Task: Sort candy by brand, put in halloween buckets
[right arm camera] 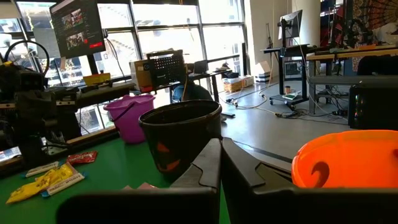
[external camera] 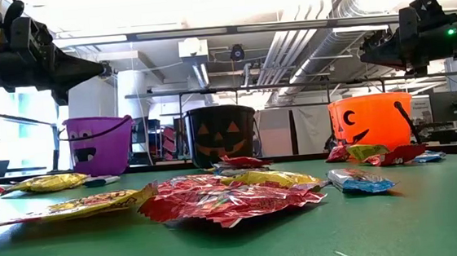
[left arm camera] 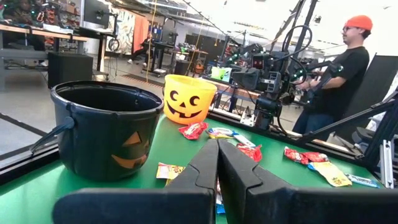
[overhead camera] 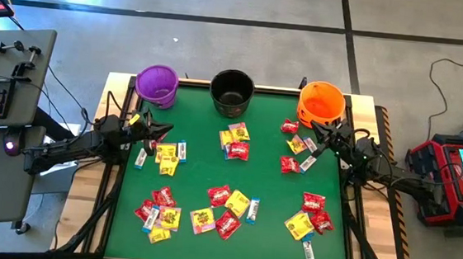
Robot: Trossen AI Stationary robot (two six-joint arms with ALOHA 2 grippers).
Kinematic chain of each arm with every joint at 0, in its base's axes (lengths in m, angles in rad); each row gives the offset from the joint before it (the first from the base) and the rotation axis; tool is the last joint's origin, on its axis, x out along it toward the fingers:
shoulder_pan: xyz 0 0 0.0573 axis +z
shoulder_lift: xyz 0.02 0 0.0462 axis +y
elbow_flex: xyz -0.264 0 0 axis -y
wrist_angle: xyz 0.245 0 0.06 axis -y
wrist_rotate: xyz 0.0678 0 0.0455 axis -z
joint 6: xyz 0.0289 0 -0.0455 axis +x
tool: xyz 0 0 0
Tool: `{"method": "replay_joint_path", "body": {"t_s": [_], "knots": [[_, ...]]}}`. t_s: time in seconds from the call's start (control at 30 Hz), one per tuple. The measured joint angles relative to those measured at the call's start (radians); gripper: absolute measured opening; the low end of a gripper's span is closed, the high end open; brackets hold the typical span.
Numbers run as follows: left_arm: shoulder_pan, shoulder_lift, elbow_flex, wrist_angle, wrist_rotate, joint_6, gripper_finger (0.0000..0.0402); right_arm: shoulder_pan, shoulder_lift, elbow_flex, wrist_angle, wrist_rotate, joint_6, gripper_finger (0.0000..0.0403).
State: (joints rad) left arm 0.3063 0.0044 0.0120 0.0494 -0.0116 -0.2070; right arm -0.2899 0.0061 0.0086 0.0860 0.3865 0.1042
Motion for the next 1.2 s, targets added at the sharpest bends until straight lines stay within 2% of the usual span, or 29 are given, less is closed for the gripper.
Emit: {"method": "replay_joint_path", "body": {"t_s": [0.93, 1.07, 1.2], "knots": [[0.000, 0.000, 0.000, 0.000, 0.000, 0.000, 0.0001, 0.000, 0.000, 0.000, 0.000, 0.000, 0.012, 0.0000], [0.000, 0.000, 0.000, 0.000, 0.000, 0.000, 0.0001, 0.000, 0.000, 0.000, 0.001, 0.000, 0.156, 0.0000], [0.000, 0.000, 0.000, 0.000, 0.000, 0.000, 0.0001, 0.000, 0.000, 0.000, 0.008, -0.005, 0.419, 0.0000]]}}
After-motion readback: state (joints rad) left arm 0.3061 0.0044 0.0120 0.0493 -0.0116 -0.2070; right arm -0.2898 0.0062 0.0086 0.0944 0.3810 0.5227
